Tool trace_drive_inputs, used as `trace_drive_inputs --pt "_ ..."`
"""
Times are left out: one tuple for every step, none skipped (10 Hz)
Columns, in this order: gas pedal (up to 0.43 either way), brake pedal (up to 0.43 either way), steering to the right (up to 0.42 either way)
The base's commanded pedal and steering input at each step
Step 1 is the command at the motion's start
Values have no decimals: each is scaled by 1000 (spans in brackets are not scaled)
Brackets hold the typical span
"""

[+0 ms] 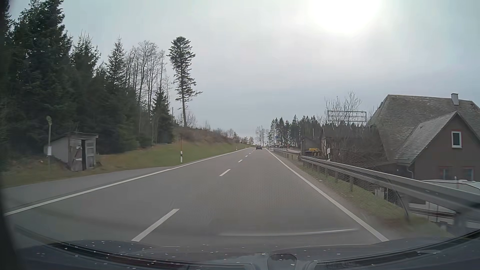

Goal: Follow the waypoints while adhering to traffic rules and regulations

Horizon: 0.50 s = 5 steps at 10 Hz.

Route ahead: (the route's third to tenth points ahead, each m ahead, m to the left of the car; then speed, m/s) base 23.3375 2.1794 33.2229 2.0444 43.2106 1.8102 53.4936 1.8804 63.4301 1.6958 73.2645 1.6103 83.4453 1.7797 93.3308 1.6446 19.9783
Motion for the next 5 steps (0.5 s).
trace_drive_inputs --pt "130 0 -1" --pt "130 0 0" --pt "130 0 0" --pt "130 0 0" --pt "130 0 -1"
